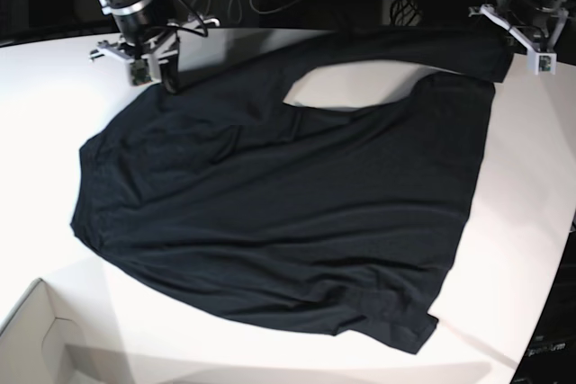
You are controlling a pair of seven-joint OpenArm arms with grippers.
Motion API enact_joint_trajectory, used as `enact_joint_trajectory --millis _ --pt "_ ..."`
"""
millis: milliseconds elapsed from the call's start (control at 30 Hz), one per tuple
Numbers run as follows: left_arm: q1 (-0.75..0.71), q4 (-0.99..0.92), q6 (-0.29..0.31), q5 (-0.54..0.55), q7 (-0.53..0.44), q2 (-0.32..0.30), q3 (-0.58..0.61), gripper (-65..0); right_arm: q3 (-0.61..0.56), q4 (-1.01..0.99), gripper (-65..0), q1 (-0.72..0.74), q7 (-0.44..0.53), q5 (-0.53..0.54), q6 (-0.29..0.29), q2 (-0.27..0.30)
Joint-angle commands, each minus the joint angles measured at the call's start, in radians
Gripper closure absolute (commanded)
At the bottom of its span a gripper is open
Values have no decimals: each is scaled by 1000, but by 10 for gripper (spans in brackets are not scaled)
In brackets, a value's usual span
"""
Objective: Layout the t-shirt on the table in an organized manner, then fold the t-shirt properly
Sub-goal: 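Pull the collar edge apart with both grippers, stretching the shirt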
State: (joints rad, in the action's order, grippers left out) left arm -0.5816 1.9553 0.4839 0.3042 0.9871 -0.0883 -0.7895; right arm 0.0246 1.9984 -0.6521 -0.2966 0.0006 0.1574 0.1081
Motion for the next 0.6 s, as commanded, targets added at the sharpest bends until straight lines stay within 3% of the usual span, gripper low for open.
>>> enact_joint_trajectory --millis 0,200,333,567 --pt "-10 26 0 2 -15 -14 -6 -1 19 19 0 -5 56 5 -2 5" --pt "-10 36 0 2 -14 -21 -6 -1 70 19 0 -1 124 5 -2 3" --pt "-2 37 3 2 63 -26 -6 -1 62 19 0 16 126 5 0 3" --pt "68 43 131 -4 195 -54 -6 -1 62 12 0 105 121 5 0 0"
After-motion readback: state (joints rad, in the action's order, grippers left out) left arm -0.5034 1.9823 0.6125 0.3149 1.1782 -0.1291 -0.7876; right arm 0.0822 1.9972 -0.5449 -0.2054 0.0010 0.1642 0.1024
